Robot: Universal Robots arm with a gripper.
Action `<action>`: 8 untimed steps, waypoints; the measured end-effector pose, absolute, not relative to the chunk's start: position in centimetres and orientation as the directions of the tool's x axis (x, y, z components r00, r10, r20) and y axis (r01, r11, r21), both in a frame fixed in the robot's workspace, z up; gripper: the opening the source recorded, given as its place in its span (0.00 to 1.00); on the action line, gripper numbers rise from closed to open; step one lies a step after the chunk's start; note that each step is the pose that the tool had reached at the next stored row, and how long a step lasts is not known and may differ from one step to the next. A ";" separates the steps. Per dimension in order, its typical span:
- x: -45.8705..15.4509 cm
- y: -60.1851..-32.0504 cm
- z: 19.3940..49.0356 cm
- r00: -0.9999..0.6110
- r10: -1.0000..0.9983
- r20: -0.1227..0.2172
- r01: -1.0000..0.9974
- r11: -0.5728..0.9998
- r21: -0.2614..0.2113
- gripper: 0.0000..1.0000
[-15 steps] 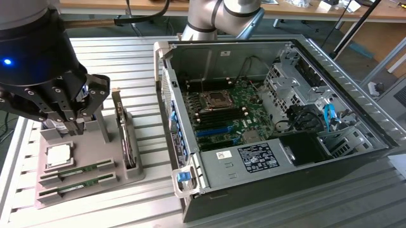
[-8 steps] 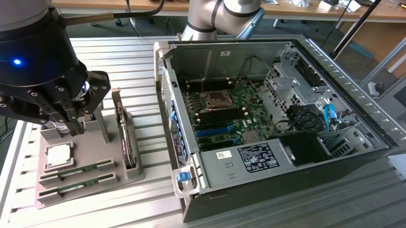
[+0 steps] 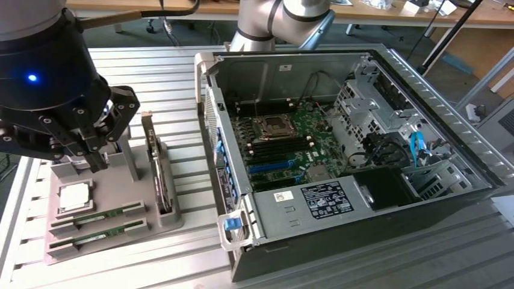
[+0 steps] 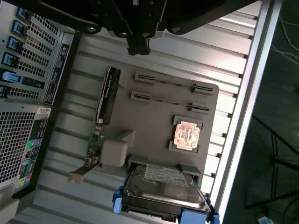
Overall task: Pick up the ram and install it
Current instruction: 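Pick up the ram and move it above insertion slot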
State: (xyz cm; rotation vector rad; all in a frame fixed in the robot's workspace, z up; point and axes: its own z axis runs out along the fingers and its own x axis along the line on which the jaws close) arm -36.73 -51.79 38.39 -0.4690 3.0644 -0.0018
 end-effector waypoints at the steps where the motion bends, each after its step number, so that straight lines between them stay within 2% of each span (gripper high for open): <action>1: -36.7 -51.8 38.4 -0.947 -0.318 -0.041 -0.318 0.948 -0.007 0.11; 8: -36.7 -51.8 38.3 -0.880 -0.473 -0.041 -0.473 0.881 -0.008 0.11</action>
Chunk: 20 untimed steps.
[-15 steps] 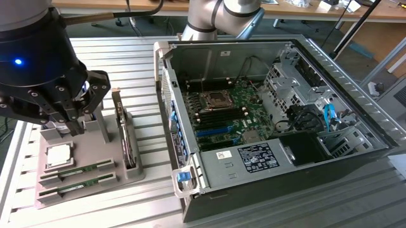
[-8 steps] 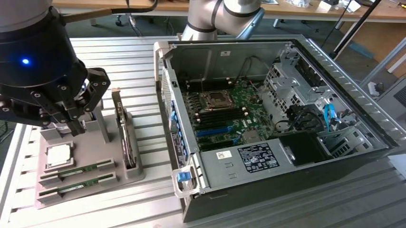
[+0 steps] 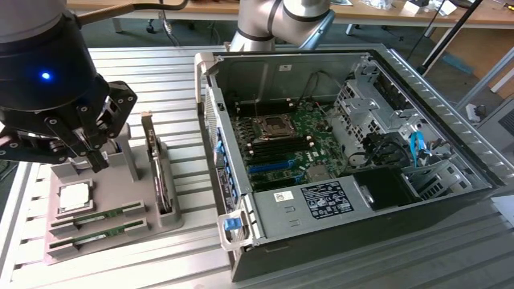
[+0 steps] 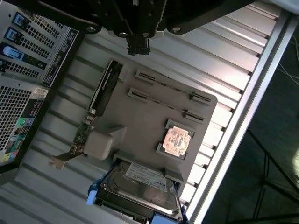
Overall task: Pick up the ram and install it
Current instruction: 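Pick up the ram and move it above insertion slot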
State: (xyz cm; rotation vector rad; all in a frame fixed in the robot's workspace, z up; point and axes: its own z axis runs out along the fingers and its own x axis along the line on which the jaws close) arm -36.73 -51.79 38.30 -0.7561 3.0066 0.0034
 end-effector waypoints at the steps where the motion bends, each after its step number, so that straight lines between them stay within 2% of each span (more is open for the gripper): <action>1: -36.7 -51.8 38.3 -0.871 -0.489 -0.041 -0.490 0.872 -0.008 0.11; 20: -36.7 -51.8 38.1 -0.644 -0.764 -0.038 -0.764 0.645 -0.011 0.11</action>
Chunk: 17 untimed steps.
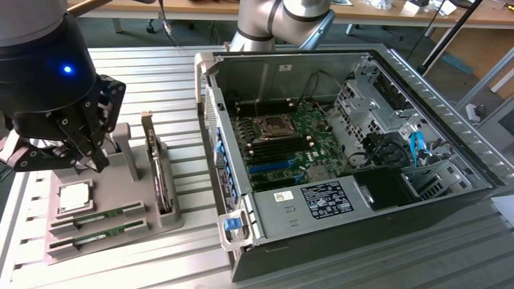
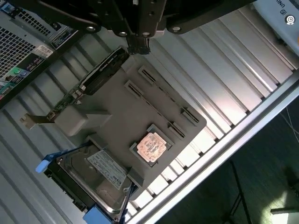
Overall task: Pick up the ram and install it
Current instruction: 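Pick up the ram and move it above insertion slot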
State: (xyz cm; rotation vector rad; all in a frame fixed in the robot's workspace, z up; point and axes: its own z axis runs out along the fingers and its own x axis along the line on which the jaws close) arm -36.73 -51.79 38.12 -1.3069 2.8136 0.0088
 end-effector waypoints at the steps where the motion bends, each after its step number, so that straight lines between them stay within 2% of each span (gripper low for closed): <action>1: -36.7 -51.8 38.1 -0.630 -0.776 -0.038 -0.776 0.630 -0.011 0.11; 11: -36.7 -51.8 38.0 -0.460 -0.887 -0.037 -0.887 0.461 -0.012 0.11; 17: -36.7 -51.8 37.9 -0.263 -0.964 -0.037 -0.964 0.264 -0.012 0.11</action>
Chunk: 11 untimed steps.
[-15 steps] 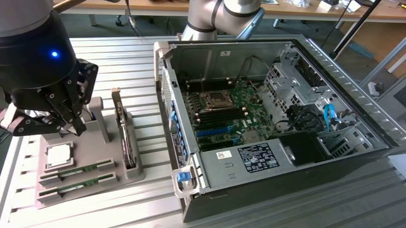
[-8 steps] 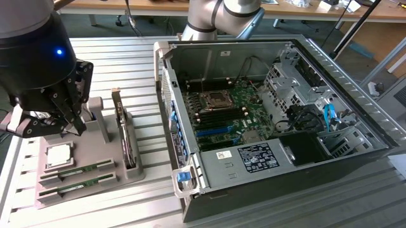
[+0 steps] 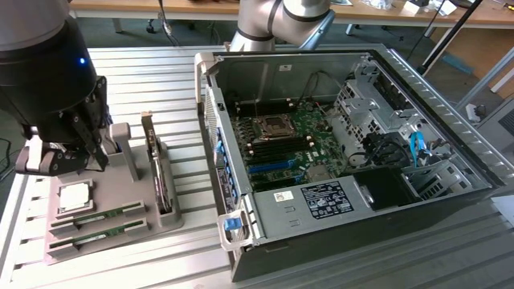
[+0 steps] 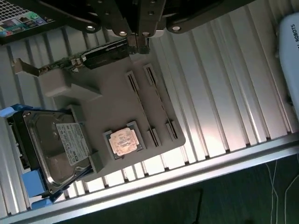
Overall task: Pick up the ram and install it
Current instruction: 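Pick up the ram and move it above insertion slot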
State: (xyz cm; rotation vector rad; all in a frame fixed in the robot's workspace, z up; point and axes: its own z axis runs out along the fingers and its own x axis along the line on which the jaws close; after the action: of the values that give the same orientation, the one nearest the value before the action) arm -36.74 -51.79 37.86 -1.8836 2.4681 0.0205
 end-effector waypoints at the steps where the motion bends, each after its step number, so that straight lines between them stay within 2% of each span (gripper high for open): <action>1: -36.7 -51.8 37.8 -0.245 -0.969 -0.037 -0.969 0.245 -0.012 0.11; 11: -36.7 -51.8 37.7 0.001 -0.999 -0.037 -1.000 0.000 -0.012 0.11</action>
State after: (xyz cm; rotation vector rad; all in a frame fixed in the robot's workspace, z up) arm -36.74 -51.79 37.74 -2.1976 2.1963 0.0275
